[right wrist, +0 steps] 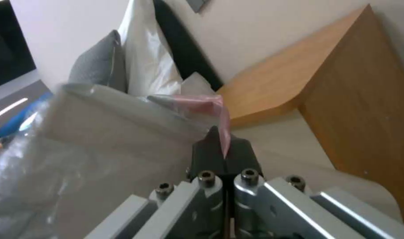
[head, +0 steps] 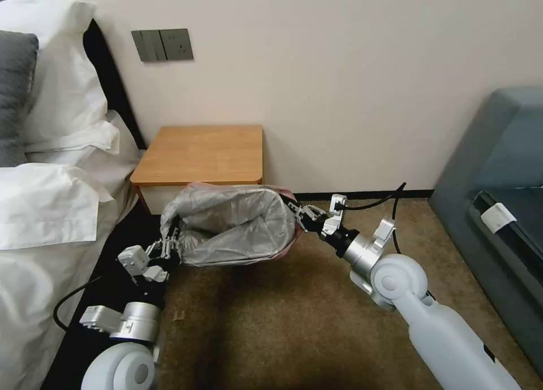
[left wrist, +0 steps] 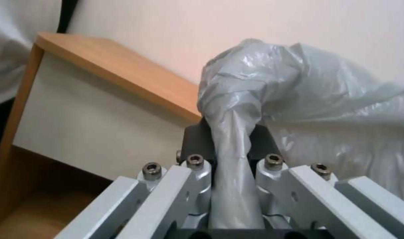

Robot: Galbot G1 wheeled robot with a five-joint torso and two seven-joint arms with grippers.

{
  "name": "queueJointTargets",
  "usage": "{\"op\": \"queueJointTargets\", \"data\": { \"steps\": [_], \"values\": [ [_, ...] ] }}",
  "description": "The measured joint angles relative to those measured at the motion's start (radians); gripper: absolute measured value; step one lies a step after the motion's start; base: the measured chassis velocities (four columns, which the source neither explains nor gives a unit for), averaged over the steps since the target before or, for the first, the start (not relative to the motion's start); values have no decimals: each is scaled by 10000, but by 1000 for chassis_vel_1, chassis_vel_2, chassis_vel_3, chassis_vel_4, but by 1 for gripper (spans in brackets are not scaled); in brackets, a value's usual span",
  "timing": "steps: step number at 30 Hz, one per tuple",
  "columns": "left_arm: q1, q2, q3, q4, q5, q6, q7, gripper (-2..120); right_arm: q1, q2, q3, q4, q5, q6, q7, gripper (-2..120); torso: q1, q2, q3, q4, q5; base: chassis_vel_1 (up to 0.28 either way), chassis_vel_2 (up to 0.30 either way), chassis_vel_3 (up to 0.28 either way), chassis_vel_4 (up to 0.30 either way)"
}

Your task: Pick up the garbage bag from the table and place it over the trash can.

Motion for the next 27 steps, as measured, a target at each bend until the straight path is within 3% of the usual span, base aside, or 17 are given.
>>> {"op": "queueJointTargets", "data": {
  "steps": [6,12,24,27],
  "values": [
    [-74,-19,-48,-157,-973,346,-243,8,49,106,-71,-231,-622,135,-14,0,0,0,0,0,0,0,0,0,0],
    [-193,5,-182,-176,-1751,694,-390,8,310,450,-296,-951,-1910,997,-413,0,0,0,0,0,0,0,0,0,0],
    [-258,64,-415,-168,-2304,968,-538,8,545,673,-449,-1615,-3304,1813,-895,0,0,0,0,1,0,0,0,0,0],
    [-305,76,-466,-106,-2431,1051,-568,8,446,614,-437,-1653,-3624,2057,-901,10,-1,0,0,1,0,0,0,0,0]
  ]
}}
